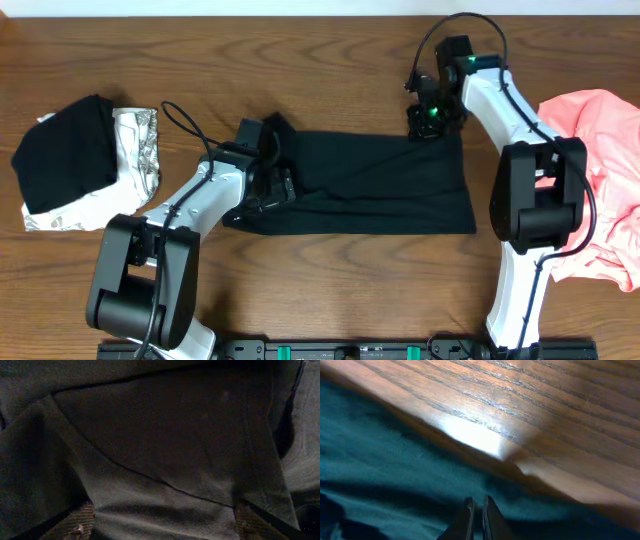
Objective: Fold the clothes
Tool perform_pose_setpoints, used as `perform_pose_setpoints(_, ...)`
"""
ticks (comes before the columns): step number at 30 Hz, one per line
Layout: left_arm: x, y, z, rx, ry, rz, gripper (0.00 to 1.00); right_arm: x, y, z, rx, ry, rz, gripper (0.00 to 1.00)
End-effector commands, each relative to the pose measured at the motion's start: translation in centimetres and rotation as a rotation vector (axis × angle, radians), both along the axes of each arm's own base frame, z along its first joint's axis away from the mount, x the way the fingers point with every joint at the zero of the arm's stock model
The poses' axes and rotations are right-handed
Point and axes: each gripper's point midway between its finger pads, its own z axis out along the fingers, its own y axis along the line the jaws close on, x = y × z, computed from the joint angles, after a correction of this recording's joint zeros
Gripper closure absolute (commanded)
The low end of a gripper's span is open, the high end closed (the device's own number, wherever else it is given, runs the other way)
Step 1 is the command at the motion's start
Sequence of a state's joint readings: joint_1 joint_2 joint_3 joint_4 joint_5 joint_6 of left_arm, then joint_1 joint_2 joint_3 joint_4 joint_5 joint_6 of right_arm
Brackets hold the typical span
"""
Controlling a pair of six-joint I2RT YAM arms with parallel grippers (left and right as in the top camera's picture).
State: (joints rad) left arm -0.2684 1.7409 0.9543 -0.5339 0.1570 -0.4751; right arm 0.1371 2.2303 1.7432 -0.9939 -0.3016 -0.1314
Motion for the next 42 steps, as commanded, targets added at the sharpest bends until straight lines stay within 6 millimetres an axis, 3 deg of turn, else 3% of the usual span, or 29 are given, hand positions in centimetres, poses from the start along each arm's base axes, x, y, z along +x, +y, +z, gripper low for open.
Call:
perform_pose_setpoints(1, -2.3, 1.7, -2.6, 0.059, 0.093, 0.029, 0.09, -0.6, 0.5, -0.7, -0.010, 0.006, -0.003, 0.93)
perform_pose_setpoints(10, -2.3, 1.7, -2.6, 0.059, 0.093, 0.029, 0.09, -0.4, 0.7, -3.0, -0.006, -0.019, -0.034, 0.92)
perform_pose_setpoints(21, -2.5, 1.8, -2.6, 0.061, 0.101, 0.029, 0.09, 5.2, 0.5, -3.1, 0.010, -0.240, -0.191, 0.83)
perform_pose_setpoints(24, -2.6, 1.8, -2.6, 0.062, 0.105, 0.029, 0.09, 5.9, 0.1, -3.0, -0.011, -0.272, -0.206, 0.74)
perform_pose_setpoints(28, -2.6, 1.8, -2.6, 0.063, 0.108, 0.029, 0.09, 5.7, -0.8, -3.2, -0.050, -0.263, -0.220, 0.73)
perform_pose_setpoints(32, -2.6, 1.8, -2.6, 0.063, 0.107, 0.029, 0.09, 5.5, -1.4, -3.3, -0.054, -0.249, -0.230, 0.55)
perform_pose_setpoints(37, -2.6, 1.8, -2.6, 0.063, 0.108, 0.029, 0.09, 5.9, -2.0, -0.6, -0.046, -0.288, -0.246, 0.42)
perform_pose_setpoints(42, -2.6, 1.8, -2.6, 0.063, 0.108, 0.028, 0.09, 5.9, -2.5, 5.4, -0.026, -0.374, -0.260, 0.37)
